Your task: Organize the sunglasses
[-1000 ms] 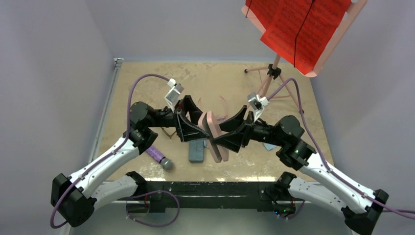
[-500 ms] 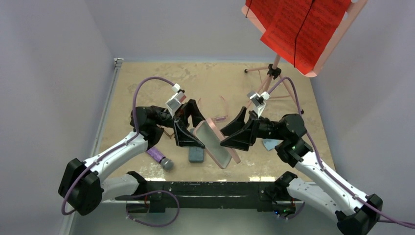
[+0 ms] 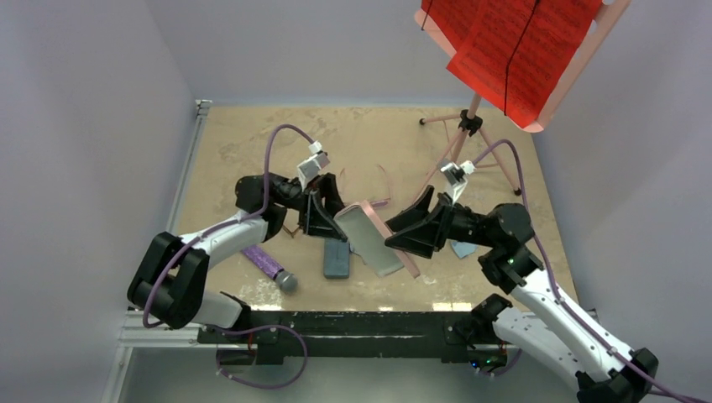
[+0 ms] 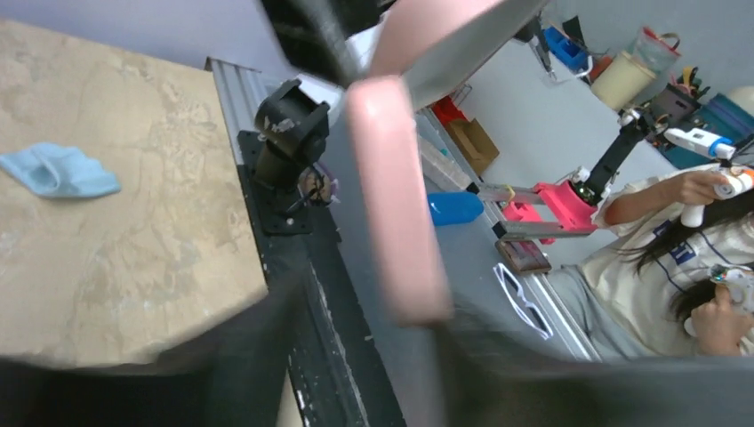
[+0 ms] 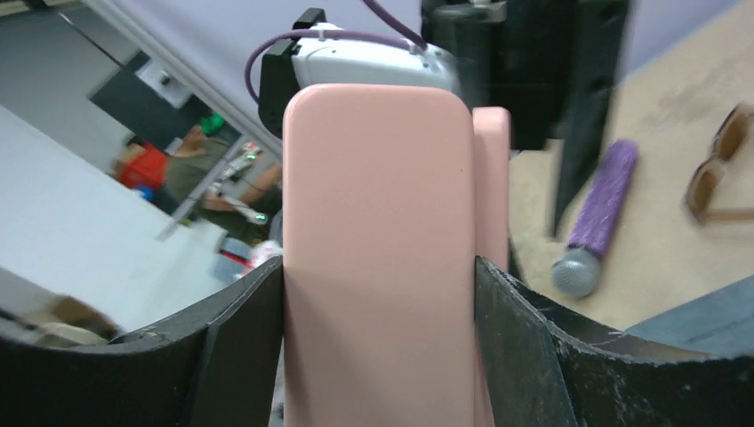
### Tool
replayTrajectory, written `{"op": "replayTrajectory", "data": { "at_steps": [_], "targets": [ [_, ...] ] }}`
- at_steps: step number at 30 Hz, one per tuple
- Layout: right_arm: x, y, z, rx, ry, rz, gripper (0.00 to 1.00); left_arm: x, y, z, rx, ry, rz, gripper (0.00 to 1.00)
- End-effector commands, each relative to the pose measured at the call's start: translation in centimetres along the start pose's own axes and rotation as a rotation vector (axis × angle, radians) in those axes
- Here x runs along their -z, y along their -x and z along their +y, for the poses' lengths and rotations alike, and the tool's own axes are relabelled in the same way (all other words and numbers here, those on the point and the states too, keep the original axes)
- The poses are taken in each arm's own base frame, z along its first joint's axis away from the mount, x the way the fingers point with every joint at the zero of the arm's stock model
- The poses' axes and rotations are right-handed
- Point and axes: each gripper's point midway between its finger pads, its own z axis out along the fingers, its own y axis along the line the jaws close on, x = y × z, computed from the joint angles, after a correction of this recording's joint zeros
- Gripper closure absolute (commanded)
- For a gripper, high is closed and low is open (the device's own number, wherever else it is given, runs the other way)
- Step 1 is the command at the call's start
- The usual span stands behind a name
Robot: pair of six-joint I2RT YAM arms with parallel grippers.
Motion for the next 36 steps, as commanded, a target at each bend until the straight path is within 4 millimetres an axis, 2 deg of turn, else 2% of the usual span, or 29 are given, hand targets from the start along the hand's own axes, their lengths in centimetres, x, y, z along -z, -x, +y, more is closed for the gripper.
{"op": "replayTrajectory", "data": {
  "at_steps": [1, 5, 7, 8, 9, 10, 12, 13, 15, 17, 18, 20, 21, 23, 27, 31, 36],
  "targets": [
    [1.1, 2.4, 5.4, 0.169, 0.097, -0.099, 1.00, 0.8, -0.4, -0.5, -0.077, -0.007, 0.035, 1.00],
    [1.3, 3.5, 6.4, 0.223, 0.088, -0.127, 1.00, 1.3, -0.4, 0.0, -0.037, 0.017, 0.023, 1.00],
    [1.3, 3.7, 6.7, 0.227, 0.082, -0.124, 1.00, 1.7, 0.0, 0.6, 0.006, 0.040, -0.004, 0.95],
    [1.3, 3.8, 6.4, 0.222, 0.066, -0.123, 1.00, 1.9, 0.2, 0.7, 0.012, 0.051, -0.021, 0.89],
    [1.3, 3.9, 6.1, 0.222, 0.044, -0.128, 1.00, 1.9, 0.5, 0.7, 0.008, 0.059, -0.039, 0.76],
    [1.4, 4.0, 5.6, 0.227, 0.015, -0.134, 1.00, 2.0, 0.7, 0.5, 0.004, 0.066, -0.053, 0.59],
    [1.7, 4.4, 4.2, 0.226, -0.077, -0.156, 1.00, 2.0, 1.2, -0.1, -0.011, 0.074, -0.076, 0.13],
    [1.9, 4.8, 3.3, 0.228, -0.137, -0.178, 1.00, 2.1, 1.4, -0.5, -0.018, 0.079, -0.087, 0.02],
    [2.7, 5.1, 1.2, 0.216, -0.262, -0.208, 1.00, 2.2, 2.4, -0.7, -0.004, 0.110, -0.129, 0.00],
    [3.5, 5.1, -0.7, 0.200, -0.368, -0.226, 1.00, 2.4, 3.3, 0.5, 0.049, 0.211, -0.186, 0.00],
    [3.9, 5.0, -1.4, 0.190, -0.403, -0.228, 1.00, 2.7, 3.8, 1.7, 0.048, 0.313, -0.221, 0.00],
    [4.3, 4.4, -2.6, 0.169, -0.450, -0.224, 1.00, 5.0, 4.4, 5.1, 0.096, 0.698, -0.310, 0.00],
    [4.4, 4.1, -3.0, 0.163, -0.459, -0.218, 1.00, 6.1, 4.3, 5.2, 0.089, 0.807, -0.328, 0.00],
    [4.2, 3.8, -3.1, 0.160, -0.443, -0.209, 1.00, 7.5, 4.5, 4.6, 0.086, 0.900, -0.394, 0.00],
    [3.4, 3.2, -2.2, 0.162, -0.365, -0.178, 1.00, 7.6, 4.5, 4.4, 0.094, 0.917, -0.401, 0.00],
    [2.3, 1.6, -1.4, 0.138, -0.272, -0.059, 1.00, 5.7, 4.0, 4.3, 0.104, 0.798, -0.306, 0.00],
    [1.5, 0.1, -1.5, 0.069, -0.238, 0.057, 1.00, 3.3, 3.1, 3.2, 0.081, 0.660, -0.228, 0.00]
  ]
}}
